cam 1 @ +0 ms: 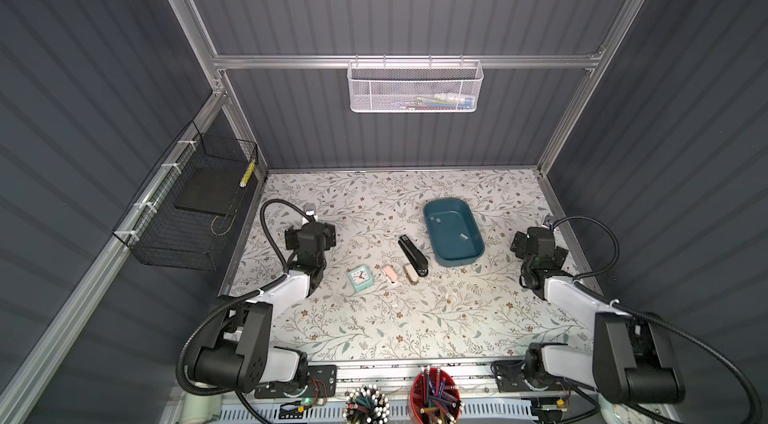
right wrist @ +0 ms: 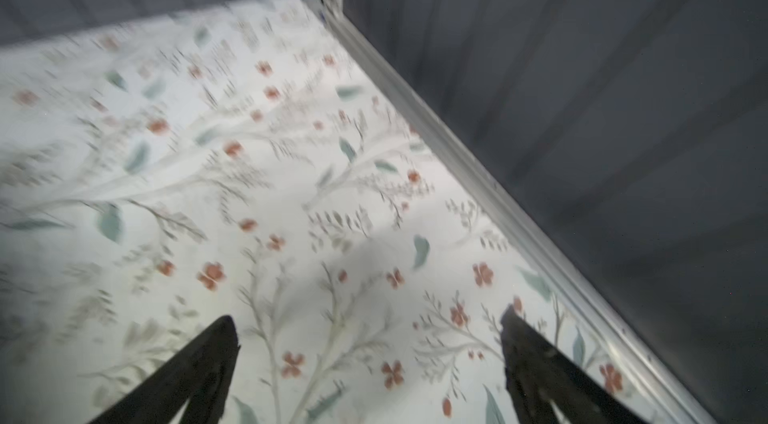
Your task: Load the staples into the stapler
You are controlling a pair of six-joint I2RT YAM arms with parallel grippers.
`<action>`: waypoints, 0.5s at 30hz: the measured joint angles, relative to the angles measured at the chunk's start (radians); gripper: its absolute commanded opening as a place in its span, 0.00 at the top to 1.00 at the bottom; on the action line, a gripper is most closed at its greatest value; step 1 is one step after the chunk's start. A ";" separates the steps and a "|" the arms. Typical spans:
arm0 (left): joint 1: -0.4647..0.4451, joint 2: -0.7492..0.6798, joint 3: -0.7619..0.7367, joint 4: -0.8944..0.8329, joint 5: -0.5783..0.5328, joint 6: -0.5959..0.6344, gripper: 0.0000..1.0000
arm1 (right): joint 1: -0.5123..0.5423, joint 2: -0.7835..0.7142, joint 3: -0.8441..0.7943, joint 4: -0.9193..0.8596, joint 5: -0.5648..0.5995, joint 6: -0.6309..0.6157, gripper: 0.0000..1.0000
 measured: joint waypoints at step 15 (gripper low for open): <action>0.128 0.304 0.023 0.289 0.214 -0.001 0.00 | -0.005 0.157 -0.167 0.594 -0.378 -0.126 0.01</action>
